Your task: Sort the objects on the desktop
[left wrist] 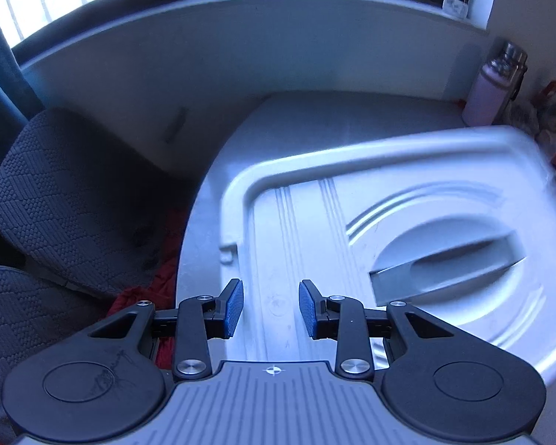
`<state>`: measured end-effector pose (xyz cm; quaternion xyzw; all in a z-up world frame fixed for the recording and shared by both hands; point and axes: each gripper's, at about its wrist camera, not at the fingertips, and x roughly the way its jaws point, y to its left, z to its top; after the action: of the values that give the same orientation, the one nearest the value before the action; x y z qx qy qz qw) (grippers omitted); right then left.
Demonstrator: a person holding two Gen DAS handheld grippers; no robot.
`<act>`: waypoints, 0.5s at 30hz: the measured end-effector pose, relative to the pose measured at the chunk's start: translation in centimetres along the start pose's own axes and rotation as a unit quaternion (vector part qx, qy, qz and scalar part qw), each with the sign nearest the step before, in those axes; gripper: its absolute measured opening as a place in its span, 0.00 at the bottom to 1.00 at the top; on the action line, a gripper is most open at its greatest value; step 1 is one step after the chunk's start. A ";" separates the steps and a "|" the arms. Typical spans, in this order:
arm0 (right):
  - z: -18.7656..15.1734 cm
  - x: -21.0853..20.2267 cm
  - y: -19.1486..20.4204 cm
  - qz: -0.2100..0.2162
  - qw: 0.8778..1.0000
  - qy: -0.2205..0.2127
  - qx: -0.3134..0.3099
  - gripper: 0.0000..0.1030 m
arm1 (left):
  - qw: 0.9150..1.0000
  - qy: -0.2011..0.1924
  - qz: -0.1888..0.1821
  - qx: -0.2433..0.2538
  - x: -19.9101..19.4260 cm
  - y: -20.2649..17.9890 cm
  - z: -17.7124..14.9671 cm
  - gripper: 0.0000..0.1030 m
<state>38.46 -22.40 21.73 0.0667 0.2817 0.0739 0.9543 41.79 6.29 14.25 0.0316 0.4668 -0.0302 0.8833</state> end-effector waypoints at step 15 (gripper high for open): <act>0.7 -0.9 -2.9 -0.041 0.999 0.016 0.009 1.00 | 1.000 -0.004 -0.013 0.001 -0.3 -0.2 -0.1 0.33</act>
<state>38.40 -25.49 22.29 0.0625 0.3003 0.0336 0.9512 41.50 6.13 14.41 0.0265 0.4632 -0.0424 0.8848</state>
